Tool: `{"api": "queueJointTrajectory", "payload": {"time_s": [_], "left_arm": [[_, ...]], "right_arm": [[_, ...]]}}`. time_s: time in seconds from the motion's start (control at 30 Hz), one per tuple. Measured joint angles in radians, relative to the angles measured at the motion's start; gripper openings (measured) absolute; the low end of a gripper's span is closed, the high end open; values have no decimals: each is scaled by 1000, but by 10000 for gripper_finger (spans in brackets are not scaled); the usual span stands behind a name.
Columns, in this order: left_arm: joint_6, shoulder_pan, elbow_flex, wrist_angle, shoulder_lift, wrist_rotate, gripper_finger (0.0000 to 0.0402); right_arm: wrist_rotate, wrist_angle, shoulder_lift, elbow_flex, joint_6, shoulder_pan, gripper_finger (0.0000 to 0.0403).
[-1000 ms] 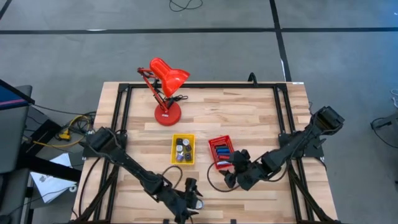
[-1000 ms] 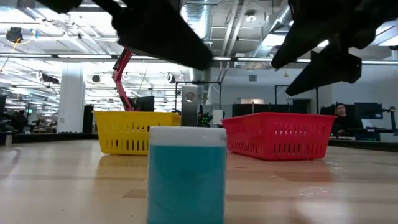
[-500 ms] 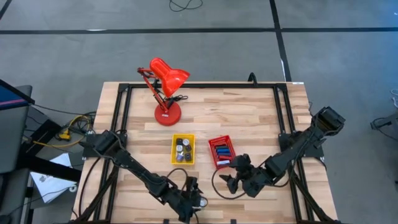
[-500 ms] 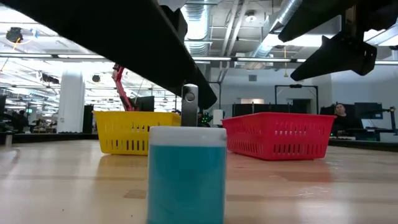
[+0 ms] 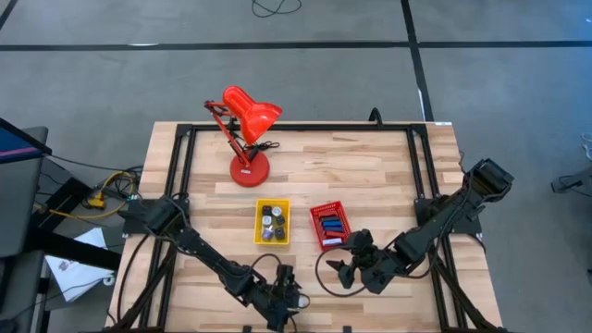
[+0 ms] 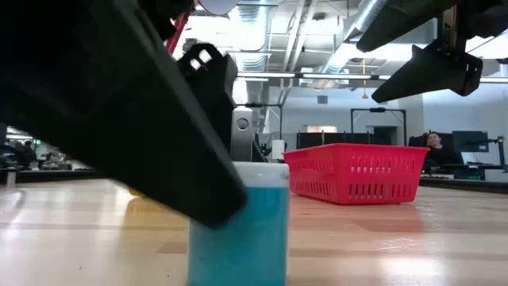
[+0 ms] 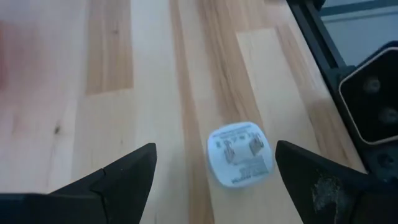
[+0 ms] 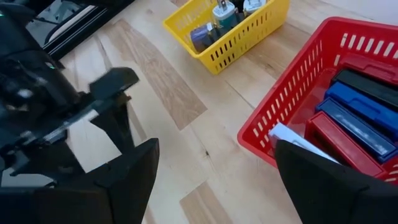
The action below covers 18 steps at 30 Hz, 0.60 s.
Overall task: Pick & Place Office items
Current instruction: Put the light blue charger adapter into the yellow bin
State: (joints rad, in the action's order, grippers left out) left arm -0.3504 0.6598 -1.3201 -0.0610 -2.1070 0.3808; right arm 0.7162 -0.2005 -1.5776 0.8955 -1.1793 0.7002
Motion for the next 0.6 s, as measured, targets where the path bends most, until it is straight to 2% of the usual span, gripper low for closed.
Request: {"api": "queueJointTrajectory", "payload": {"time_s": [0.17,0.6], "left_arm": [[-1,-3,0,-12,12,13,311],[-40,-24,5,-29,11,-35,226]], "right_arm": [[0,-1,0,0,0,0,312],[0,-4,0,0,4,0,312]]}}
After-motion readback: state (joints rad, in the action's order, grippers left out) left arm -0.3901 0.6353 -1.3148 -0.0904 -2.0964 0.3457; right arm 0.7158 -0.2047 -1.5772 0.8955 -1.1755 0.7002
